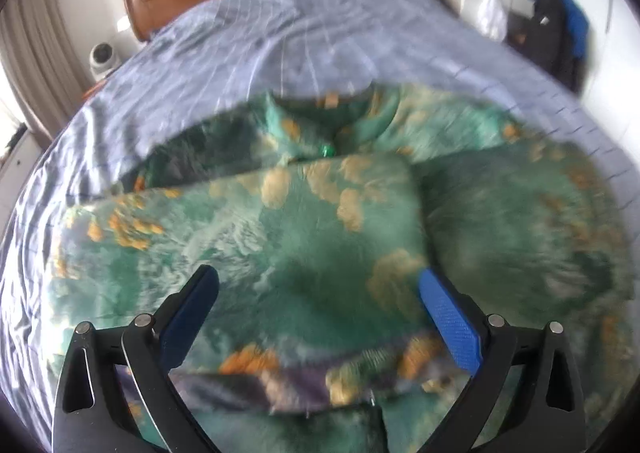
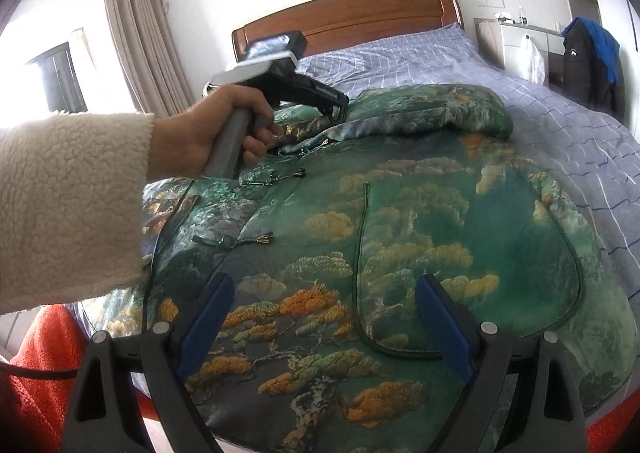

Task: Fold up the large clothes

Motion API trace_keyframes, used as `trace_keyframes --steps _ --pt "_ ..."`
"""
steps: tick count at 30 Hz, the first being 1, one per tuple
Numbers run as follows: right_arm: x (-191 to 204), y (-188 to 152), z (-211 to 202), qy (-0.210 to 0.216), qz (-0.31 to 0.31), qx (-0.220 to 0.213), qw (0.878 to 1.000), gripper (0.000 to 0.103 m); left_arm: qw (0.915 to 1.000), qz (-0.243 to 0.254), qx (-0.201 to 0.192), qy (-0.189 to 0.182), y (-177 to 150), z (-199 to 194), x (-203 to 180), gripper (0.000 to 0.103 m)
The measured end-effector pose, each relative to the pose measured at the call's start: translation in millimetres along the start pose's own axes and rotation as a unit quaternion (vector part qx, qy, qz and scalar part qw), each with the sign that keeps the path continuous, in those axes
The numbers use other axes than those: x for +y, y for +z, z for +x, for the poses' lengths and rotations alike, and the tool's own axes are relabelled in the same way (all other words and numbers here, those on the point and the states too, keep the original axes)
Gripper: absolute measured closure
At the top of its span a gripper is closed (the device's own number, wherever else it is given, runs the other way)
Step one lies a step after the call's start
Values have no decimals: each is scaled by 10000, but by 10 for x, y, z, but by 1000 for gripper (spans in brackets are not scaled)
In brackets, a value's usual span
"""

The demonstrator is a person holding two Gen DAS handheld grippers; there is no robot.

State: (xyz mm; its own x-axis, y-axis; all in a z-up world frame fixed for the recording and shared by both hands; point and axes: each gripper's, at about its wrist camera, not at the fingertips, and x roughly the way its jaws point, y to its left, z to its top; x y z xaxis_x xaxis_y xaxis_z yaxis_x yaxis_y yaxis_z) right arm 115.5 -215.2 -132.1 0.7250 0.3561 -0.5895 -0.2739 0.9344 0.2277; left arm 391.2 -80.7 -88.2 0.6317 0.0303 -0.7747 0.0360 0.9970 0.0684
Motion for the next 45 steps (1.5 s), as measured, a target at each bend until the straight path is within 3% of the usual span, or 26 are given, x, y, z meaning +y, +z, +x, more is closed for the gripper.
trace_keyframes --steps 4,11,15,21,30,35,45 --pt "16 24 -1 8 -22 -29 10000 12 9991 233 -284 -191 -174 -283 5 1" --pt "102 -12 27 6 -161 36 9999 12 9957 778 492 101 -489 173 -210 0" --pt "130 -22 -8 -85 -269 -9 9996 12 9965 776 291 72 -514 19 -236 1" --pt "126 -5 -38 -169 -299 -71 9994 12 9965 781 -182 -215 -663 -634 -43 1" --pt "110 86 -107 -412 -333 -188 9984 12 9986 326 -358 195 -1078 -1253 357 1" --pt "119 110 -80 -582 -333 -91 9977 12 9974 330 -471 427 -1208 -1379 492 1" --pt "335 153 -131 -628 -746 -71 9952 12 9975 175 -557 402 -1225 -1599 663 1"
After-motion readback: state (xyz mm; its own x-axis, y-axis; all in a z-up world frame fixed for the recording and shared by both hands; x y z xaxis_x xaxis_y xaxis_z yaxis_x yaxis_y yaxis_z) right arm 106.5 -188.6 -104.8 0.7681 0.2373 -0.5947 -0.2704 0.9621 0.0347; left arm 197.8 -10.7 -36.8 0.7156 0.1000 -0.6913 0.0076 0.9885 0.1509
